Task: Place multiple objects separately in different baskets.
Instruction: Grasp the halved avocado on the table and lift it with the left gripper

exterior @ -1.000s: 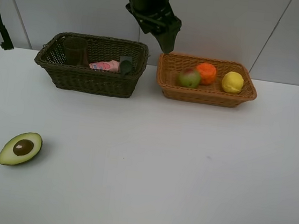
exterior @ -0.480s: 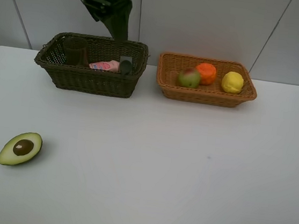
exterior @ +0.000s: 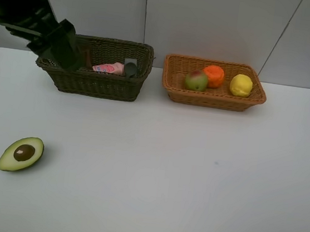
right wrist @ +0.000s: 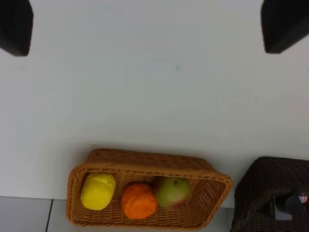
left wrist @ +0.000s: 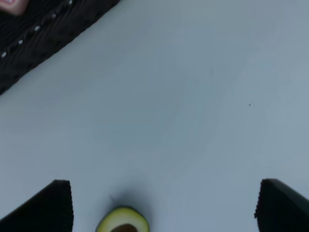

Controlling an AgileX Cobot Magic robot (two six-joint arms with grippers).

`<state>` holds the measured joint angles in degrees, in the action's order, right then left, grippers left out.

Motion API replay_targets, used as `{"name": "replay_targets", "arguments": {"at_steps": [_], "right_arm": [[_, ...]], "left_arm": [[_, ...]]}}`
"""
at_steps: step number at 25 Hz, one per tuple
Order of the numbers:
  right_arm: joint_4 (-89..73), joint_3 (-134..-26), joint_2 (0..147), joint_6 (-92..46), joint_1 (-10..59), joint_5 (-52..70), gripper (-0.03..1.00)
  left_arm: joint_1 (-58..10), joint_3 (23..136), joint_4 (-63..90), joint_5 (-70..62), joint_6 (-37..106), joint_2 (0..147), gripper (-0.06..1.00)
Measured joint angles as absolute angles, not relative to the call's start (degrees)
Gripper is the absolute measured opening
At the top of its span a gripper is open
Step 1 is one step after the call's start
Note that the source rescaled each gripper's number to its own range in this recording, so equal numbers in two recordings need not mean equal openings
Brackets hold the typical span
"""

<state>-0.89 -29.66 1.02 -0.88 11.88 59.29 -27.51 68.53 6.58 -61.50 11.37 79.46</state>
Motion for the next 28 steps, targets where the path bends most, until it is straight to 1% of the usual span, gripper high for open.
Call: {"name": "replay_targets", "arguments": {"at_steps": [6, 16, 20, 24, 28], "right_arm": [[-0.89, -29.66, 1.02, -0.87, 11.88, 59.29, 1.0], [-0.89, -29.66, 1.02, -0.87, 11.88, 59.29, 1.0], [-0.89, -29.66, 1.02, -0.87, 11.88, 59.29, 1.0], [-0.89, -29.66, 1.02, -0.87, 11.88, 59.29, 1.0], [-0.89, -29.66, 1.02, -0.87, 11.88, 59.29, 1.0]], "left_arm": [[-27.51, 66.61, 6.58, -61.85, 6.35, 76.0, 1.0], [-27.51, 65.11, 6.43, -63.19, 0.91, 75.68, 1.0], [-27.51, 59.18, 6.26, -61.82, 0.0, 75.62, 1.0], [-27.51, 51.81, 5.11, -55.13, -2.73, 75.55, 1.0], [-27.51, 45.73, 1.01, -49.18, -8.66, 75.54, 1.0]]}}
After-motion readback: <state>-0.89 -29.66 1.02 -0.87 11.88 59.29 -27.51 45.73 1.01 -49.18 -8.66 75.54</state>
